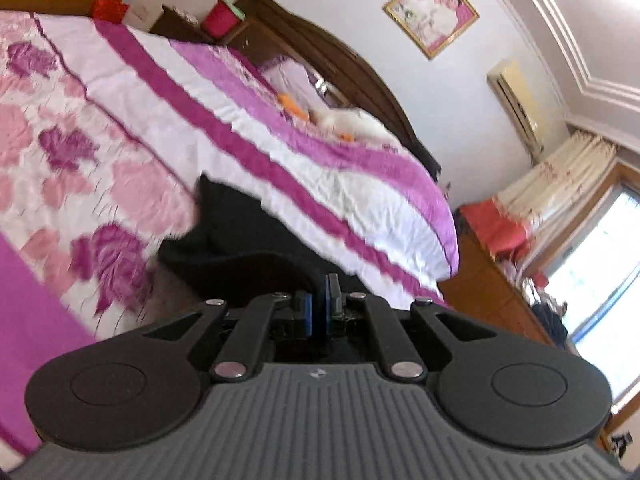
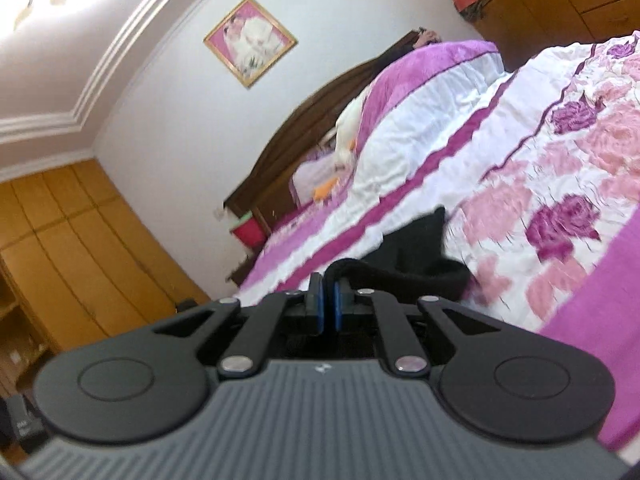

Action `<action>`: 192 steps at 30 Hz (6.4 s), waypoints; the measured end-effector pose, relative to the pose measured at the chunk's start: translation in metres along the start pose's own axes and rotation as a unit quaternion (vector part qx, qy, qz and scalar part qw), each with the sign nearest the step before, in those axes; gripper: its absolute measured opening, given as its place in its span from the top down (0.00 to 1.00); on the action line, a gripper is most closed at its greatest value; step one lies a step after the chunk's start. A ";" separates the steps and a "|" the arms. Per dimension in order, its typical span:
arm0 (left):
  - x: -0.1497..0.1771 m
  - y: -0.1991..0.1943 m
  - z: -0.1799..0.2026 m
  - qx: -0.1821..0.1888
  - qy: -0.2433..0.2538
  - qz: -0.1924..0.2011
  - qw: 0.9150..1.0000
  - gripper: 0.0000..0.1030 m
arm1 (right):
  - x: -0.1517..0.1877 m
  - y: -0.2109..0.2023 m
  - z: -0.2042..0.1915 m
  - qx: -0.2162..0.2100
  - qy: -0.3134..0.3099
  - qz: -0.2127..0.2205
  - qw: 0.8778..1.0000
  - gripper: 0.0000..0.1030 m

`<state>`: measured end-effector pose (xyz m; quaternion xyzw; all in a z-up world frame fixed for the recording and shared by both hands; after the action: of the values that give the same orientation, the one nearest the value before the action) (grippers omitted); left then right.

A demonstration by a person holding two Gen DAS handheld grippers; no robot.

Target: Fold small clothes

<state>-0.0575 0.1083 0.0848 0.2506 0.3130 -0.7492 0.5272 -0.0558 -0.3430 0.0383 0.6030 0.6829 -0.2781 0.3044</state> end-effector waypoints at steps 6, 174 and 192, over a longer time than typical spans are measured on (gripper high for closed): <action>-0.029 0.041 0.026 -0.028 0.003 0.044 0.999 0.94 | -0.019 0.039 -0.010 0.008 -0.007 0.042 0.999 0.92; 0.006 0.233 -0.097 -0.204 0.262 -0.167 0.929 0.29 | 0.060 0.218 0.120 0.088 0.075 -0.106 0.988 0.79; -0.006 0.218 -0.084 -0.181 0.278 -0.163 0.929 0.28 | 0.032 0.229 0.080 0.050 0.134 -0.094 0.985 0.82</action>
<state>0.1545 0.1199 -0.0123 0.2945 0.6139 -0.6560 0.3257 0.1757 -0.3550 -0.0413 0.5822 0.7566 -0.2562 0.1520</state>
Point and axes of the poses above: each gripper's, at about its wrist camera, not at the fingertips, and y roughly the way its jaws point, z to its right, x to its underside, the point moved 3 cm from there along y, roughly the way its jaws point, and after that the axes turned 8 degrees about z, right-handed, at the moved point
